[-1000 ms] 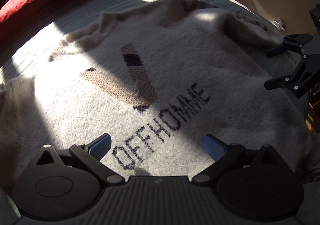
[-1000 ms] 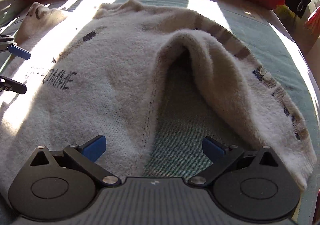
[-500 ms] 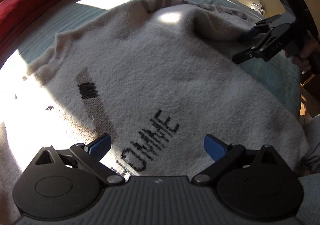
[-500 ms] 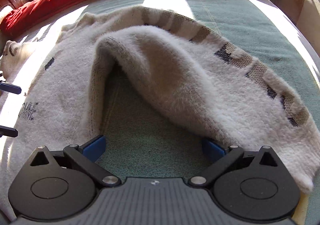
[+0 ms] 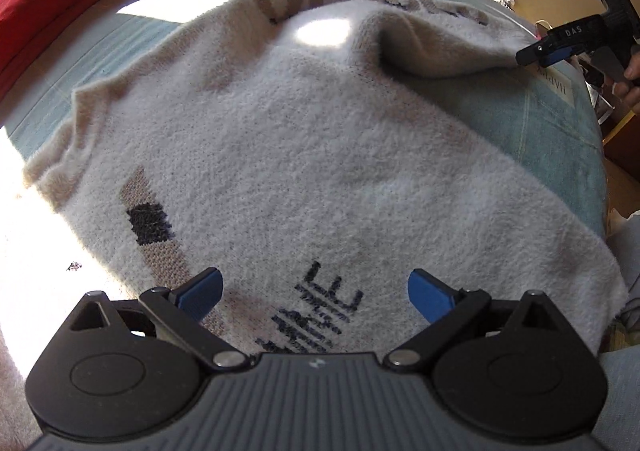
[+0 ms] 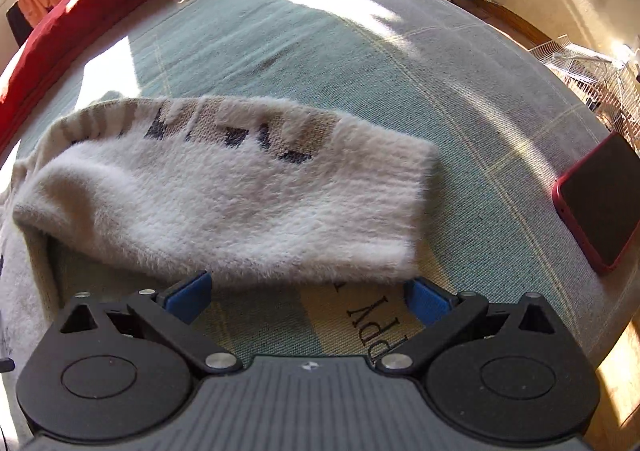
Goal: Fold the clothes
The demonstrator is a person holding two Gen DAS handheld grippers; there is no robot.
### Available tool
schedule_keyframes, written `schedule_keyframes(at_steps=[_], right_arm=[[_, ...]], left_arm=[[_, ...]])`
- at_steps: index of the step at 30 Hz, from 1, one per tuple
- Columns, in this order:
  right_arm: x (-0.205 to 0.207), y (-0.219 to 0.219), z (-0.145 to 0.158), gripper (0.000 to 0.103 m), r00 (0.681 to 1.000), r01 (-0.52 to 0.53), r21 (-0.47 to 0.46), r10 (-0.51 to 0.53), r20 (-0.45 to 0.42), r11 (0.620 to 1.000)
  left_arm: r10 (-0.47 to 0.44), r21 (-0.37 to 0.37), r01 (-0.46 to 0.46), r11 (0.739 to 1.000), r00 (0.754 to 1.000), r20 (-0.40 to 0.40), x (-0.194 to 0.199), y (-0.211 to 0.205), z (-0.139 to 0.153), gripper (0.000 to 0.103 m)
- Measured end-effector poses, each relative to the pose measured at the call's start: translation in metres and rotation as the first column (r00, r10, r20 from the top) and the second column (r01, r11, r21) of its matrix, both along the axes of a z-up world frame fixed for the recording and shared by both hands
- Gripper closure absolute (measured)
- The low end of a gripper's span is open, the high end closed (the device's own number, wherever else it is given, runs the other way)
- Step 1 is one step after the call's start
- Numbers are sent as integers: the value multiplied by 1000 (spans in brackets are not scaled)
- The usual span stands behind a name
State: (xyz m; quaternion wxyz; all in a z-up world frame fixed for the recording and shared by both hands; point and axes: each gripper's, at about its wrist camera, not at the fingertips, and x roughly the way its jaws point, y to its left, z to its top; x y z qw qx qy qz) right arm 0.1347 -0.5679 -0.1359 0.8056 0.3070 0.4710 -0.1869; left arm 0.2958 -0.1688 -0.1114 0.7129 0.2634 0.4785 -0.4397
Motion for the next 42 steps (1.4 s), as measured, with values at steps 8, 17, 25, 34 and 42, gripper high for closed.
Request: schedule_keyframes(at_steps=[8,17,25,34,42], right_arm=[[2,-51,-13,0,923,288,278,-343,175,917],[61,-69,11,94,991,134,55,-135,14,989],[97,-94,59,95,996,52,-149,-41,73,987],[166,-118,74,96,996,-59,-351,78,40,935],[156,-122,58,63,998,59,-271,-55,23,961]], left_arm=[[-45,-4,45,999,999,-11,4,-14,-2,5],[-38,-4,37,999,999,-29,10,-18,-2,5],[-11,-12,10,1000,1000,-29,14,-18,1,5],[-21,-34,21,999,1000,-7,16,-24,8,5],[2,-29,-2,1000,1000,5,17,-19,7,5]])
